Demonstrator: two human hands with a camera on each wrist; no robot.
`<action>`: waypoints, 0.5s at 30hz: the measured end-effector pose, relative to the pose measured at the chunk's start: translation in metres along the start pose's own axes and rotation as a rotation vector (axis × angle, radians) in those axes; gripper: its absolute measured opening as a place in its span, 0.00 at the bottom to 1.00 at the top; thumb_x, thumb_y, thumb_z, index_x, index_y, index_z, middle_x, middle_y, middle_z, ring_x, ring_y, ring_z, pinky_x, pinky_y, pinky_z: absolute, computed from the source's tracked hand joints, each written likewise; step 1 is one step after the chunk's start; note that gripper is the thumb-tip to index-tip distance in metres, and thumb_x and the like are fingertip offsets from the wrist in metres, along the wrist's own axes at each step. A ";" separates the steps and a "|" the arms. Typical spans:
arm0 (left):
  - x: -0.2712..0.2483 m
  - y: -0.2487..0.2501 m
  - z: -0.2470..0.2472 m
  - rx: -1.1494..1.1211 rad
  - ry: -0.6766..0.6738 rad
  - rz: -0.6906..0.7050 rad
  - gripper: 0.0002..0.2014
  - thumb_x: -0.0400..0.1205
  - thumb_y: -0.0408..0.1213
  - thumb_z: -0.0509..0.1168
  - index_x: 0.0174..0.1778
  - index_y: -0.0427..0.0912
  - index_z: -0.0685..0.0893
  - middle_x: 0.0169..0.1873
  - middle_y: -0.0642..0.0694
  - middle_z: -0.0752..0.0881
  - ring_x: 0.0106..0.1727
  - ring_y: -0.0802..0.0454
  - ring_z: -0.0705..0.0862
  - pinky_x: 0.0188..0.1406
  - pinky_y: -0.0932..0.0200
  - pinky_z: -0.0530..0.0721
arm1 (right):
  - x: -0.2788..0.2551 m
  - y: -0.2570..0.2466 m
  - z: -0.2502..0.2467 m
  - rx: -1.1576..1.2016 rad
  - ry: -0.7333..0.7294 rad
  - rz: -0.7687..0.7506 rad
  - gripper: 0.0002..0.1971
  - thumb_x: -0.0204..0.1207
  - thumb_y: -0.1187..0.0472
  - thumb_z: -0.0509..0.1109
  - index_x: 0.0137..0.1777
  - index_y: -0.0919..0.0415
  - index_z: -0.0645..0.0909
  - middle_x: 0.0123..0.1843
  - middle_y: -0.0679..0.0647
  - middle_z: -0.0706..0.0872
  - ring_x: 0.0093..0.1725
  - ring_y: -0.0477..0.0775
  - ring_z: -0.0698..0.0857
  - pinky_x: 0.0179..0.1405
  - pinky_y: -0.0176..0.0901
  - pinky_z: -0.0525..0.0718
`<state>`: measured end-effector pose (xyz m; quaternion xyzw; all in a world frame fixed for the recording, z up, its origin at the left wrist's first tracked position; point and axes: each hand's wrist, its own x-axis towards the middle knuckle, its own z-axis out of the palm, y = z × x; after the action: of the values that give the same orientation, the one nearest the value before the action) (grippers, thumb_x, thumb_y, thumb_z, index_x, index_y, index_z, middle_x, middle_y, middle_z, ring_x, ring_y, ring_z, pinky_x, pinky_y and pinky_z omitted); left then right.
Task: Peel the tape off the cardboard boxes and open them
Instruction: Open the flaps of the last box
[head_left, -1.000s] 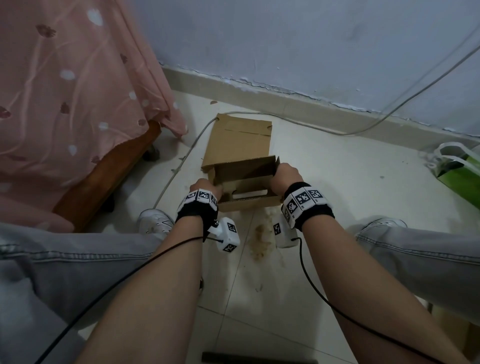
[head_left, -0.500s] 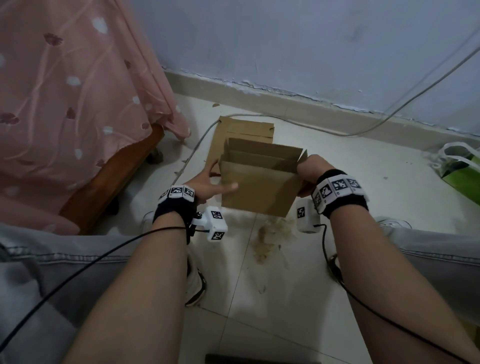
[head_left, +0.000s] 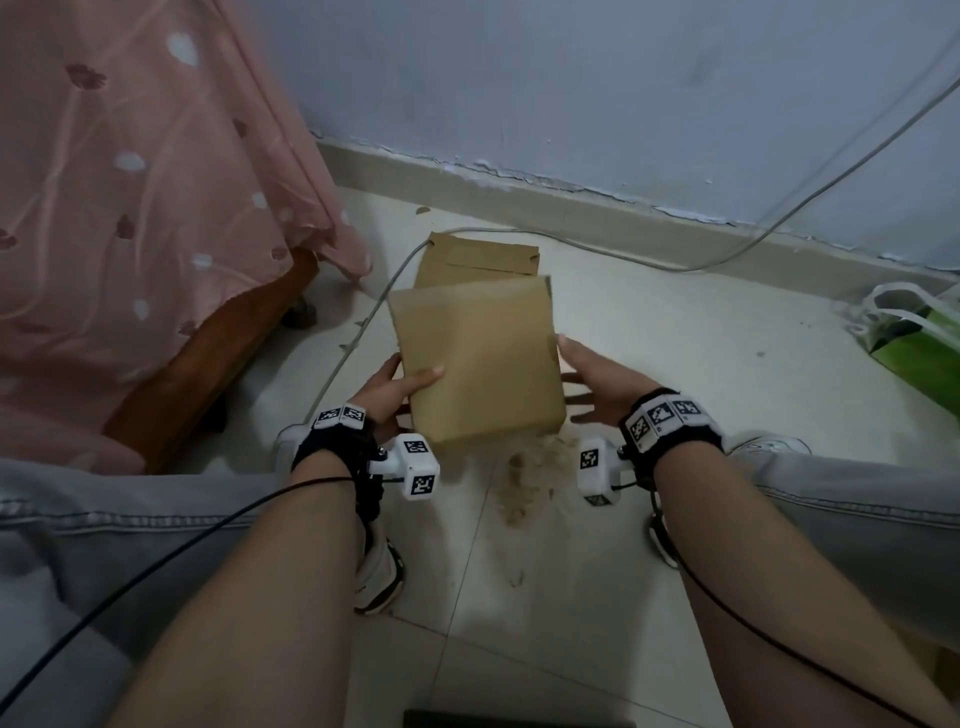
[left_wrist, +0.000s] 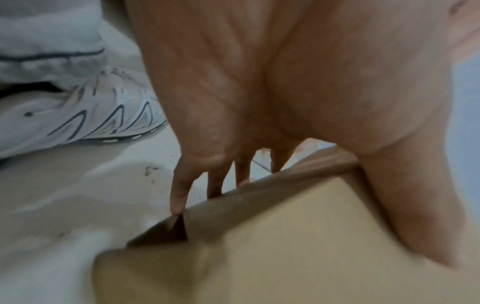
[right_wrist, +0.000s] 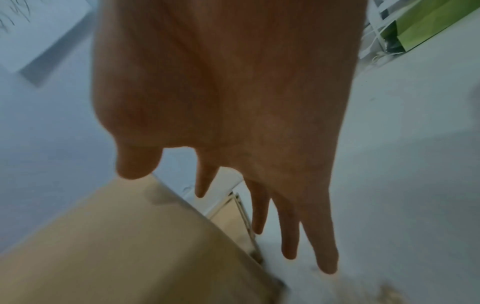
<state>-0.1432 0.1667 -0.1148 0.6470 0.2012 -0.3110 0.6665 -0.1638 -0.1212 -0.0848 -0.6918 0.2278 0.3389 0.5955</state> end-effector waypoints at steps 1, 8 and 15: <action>-0.002 -0.002 0.001 -0.056 0.013 -0.018 0.35 0.76 0.51 0.75 0.79 0.54 0.69 0.66 0.41 0.83 0.60 0.36 0.85 0.57 0.33 0.85 | 0.002 0.007 0.003 -0.023 -0.028 0.009 0.39 0.66 0.21 0.61 0.78 0.28 0.61 0.79 0.51 0.69 0.75 0.64 0.72 0.71 0.66 0.74; 0.007 -0.018 0.005 -0.192 -0.015 -0.264 0.45 0.67 0.70 0.71 0.71 0.39 0.73 0.43 0.34 0.86 0.42 0.37 0.86 0.46 0.41 0.89 | 0.010 0.017 0.019 0.190 0.068 -0.088 0.31 0.71 0.38 0.75 0.71 0.41 0.70 0.70 0.62 0.80 0.62 0.62 0.85 0.61 0.61 0.86; -0.004 -0.017 0.015 -0.291 -0.116 -0.278 0.35 0.77 0.67 0.62 0.73 0.50 0.63 0.64 0.25 0.80 0.54 0.28 0.87 0.35 0.39 0.89 | 0.014 0.006 0.030 0.490 0.084 -0.179 0.46 0.71 0.60 0.81 0.80 0.39 0.54 0.70 0.59 0.77 0.58 0.67 0.88 0.52 0.67 0.88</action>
<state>-0.1597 0.1528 -0.1232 0.4911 0.2927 -0.4041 0.7140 -0.1651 -0.0922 -0.1010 -0.5579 0.2652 0.1907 0.7629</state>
